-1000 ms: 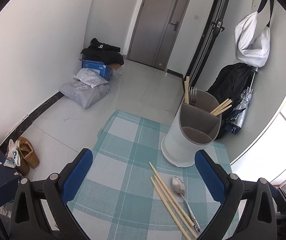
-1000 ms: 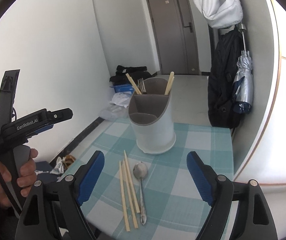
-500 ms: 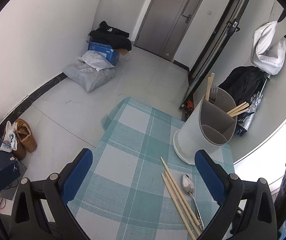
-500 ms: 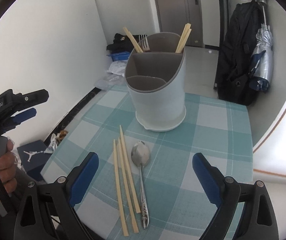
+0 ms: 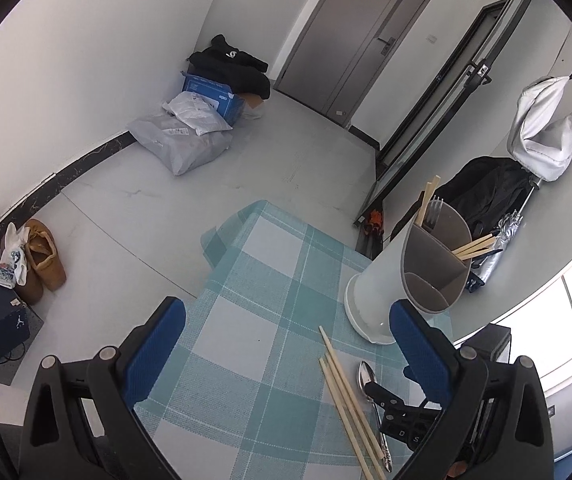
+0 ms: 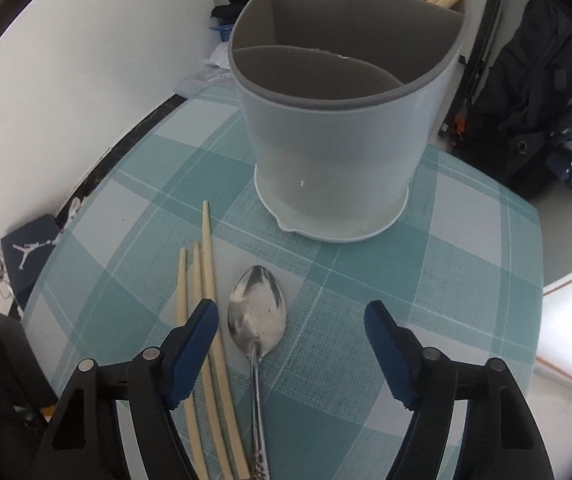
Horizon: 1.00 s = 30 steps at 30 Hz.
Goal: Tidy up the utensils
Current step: 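Lower the open right gripper over the steel spoon's bowl, then close the right gripper on the steel spoon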
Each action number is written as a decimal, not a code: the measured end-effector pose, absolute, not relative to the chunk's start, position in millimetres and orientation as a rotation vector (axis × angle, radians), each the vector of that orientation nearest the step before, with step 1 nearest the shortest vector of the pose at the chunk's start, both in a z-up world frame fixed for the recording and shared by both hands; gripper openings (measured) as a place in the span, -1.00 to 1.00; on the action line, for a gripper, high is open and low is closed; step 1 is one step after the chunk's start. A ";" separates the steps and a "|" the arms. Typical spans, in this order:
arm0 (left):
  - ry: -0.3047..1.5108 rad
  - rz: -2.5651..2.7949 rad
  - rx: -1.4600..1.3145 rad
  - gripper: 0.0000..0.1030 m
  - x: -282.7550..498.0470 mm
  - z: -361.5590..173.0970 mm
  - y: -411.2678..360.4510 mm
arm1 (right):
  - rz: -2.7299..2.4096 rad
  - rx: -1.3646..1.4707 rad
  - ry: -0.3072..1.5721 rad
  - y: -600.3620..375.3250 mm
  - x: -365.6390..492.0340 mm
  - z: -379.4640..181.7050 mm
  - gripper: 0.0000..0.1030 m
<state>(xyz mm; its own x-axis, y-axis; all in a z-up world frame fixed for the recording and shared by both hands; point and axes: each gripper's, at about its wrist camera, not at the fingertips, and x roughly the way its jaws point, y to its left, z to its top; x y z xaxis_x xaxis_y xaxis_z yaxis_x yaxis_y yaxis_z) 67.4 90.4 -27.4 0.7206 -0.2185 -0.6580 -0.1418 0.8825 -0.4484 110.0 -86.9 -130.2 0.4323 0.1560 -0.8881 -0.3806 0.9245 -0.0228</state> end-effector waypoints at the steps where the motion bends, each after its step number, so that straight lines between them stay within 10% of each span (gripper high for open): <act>1: 0.769 -0.040 -0.493 0.95 66.1 -26.1 90.7 | 0.344 -0.248 1.084 -84.6 110.5 -132.8 0.38; 19: 0.808 -0.044 -0.529 0.95 68.3 -32.9 95.3 | 0.377 -0.305 1.119 -65.8 110.1 -143.3 -0.32; 30: 0.881 -0.006 -0.524 0.95 74.5 -49.2 95.4 | 0.381 -0.246 1.101 -87.7 110.8 -133.2 -0.33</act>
